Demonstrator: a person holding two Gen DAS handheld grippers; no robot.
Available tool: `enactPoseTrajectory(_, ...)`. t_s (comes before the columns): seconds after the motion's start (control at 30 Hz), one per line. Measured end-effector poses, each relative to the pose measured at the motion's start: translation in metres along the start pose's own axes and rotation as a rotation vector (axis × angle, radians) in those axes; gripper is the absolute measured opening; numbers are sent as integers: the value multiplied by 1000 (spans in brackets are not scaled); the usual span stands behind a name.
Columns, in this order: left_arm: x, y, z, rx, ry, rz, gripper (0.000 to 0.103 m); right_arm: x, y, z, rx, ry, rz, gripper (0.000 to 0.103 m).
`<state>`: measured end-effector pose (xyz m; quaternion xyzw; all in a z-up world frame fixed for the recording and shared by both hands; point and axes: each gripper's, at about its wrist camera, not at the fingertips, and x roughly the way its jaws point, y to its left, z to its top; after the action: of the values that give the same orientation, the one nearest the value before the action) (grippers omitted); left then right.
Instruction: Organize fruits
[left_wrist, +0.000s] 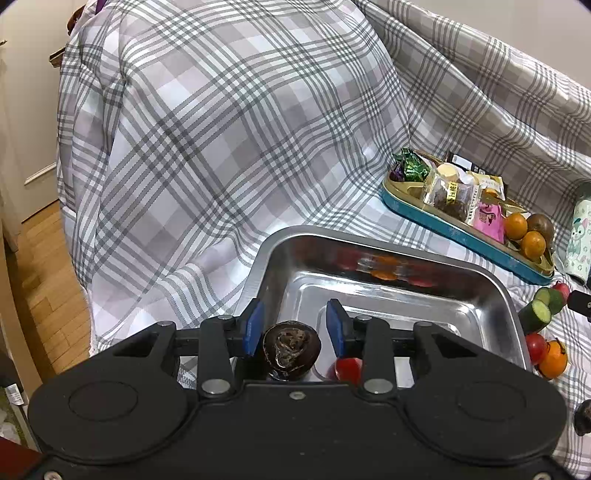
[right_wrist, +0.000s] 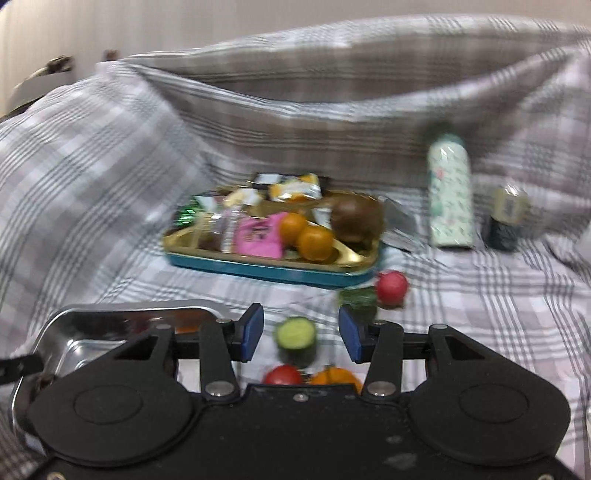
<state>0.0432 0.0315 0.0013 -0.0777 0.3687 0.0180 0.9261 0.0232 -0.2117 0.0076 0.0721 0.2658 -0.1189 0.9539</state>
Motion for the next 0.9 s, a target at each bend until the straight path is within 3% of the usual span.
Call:
enactPoseTrajectory(0.17,1,-7,1,44,16,20,45,10,-21,8,53,87,-16,48)
enactPoseTrajectory(0.43,-7,-47,3,115,32,-47,45,21,-64,29,135,219,109,48)
enactPoseTrajectory(0.67,-18,-110,4,222,24,-175,45,25,-107,39,258,228,117,48)
enactPoseTrajectory(0.9,-13,-162,-3,308,43,-259,45,30,-126,43,299,226,105,48)
